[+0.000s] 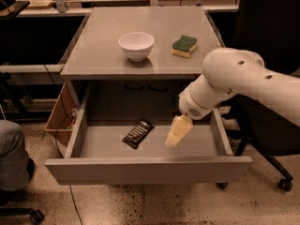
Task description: Pick rxbar chocolate from top drawer and place on counter
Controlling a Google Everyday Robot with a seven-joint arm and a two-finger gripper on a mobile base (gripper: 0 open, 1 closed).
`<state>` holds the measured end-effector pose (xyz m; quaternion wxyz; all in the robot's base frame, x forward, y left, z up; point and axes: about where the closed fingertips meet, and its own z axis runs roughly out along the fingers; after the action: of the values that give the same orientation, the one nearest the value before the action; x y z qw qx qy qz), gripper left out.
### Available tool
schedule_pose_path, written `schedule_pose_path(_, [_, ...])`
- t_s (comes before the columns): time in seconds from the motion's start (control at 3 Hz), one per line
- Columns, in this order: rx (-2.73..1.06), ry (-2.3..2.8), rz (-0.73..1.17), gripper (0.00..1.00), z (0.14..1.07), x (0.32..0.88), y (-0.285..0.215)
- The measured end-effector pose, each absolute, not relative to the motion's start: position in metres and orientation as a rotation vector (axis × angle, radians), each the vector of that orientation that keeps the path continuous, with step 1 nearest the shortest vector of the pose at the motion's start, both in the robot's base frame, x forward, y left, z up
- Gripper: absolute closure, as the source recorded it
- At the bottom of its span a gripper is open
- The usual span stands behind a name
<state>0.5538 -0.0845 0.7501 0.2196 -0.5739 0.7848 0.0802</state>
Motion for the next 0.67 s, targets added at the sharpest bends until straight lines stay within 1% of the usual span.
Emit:
schedule_pose_path(0.33, [-1.580,2.172,0.226,0.00,0.749,0.555,-0.082])
schedule_pose_path(0.67, [-1.527,2.178,0.256,0.00,0.738,0.561,-0.064])
